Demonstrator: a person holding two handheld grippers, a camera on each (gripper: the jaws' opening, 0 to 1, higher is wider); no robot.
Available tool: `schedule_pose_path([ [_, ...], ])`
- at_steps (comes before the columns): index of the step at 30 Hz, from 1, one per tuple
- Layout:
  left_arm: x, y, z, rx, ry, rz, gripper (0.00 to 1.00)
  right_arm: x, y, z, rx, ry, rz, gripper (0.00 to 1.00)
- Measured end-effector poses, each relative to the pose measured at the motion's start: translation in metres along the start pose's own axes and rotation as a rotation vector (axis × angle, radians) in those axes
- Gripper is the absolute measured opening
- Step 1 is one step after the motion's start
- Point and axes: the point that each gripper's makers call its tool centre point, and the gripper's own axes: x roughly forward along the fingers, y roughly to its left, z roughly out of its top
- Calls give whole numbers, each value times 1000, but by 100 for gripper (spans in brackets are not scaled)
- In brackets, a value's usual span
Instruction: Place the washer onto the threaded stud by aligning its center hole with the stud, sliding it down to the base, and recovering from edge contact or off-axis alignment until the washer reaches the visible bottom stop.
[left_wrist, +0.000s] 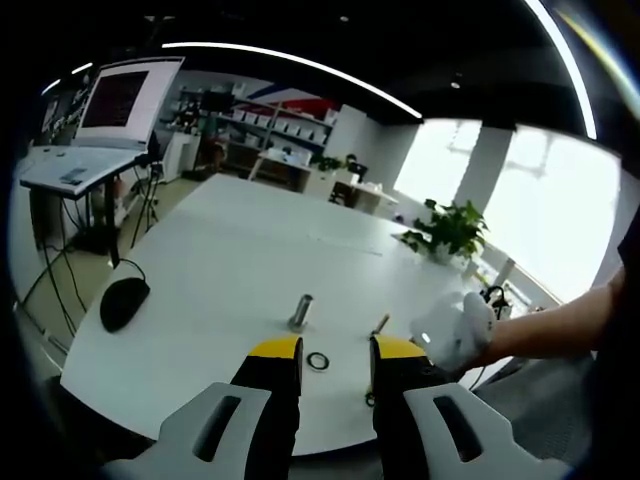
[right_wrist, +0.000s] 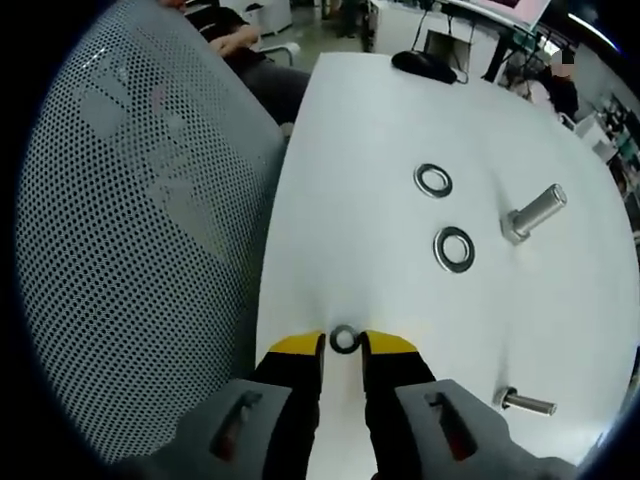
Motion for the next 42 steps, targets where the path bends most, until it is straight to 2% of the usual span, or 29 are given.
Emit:
schedule_pose_path([
  [15, 0, 0, 0, 0, 0, 1, 25, -1, -2, -3, -17, 11, 0, 15],
  [23, 0, 0, 0, -2, -4, 1, 25, -4, -6, -5, 7, 8, -2, 15],
  [33, 0, 0, 0, 0, -3, -2, 25, -21, -22, -3, 63, -30, -32, 15],
  [42, 0, -1, 0, 4, -3, -4, 25, -40, -41, -13, 147, -56, -57, 15],
])
